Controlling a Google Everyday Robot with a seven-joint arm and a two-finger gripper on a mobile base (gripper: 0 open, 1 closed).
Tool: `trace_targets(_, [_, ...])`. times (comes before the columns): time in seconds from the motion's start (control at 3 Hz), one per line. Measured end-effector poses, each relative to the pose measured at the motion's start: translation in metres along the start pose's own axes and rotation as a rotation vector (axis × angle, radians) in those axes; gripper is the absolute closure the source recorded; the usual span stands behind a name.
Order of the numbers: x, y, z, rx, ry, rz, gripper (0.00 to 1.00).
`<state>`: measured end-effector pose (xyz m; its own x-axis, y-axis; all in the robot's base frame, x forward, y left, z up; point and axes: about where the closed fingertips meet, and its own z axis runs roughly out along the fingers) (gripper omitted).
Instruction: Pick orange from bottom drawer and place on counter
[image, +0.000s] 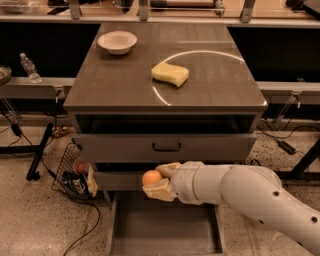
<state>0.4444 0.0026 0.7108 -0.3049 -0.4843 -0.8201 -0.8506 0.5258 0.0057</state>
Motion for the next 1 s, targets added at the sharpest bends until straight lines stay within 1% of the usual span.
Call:
trace_targets(0.33, [0.000,0.001,0.003,-0.006,0.001,-0.001,1.00])
trace_targets(0.67, [-0.018,-0.015,-0.002,0.003,-0.014,-0.039,1.00])
trace_targets(1.0, [-0.060,-0.059,-0.023,0.049,-0.066,-0.120,1.00])
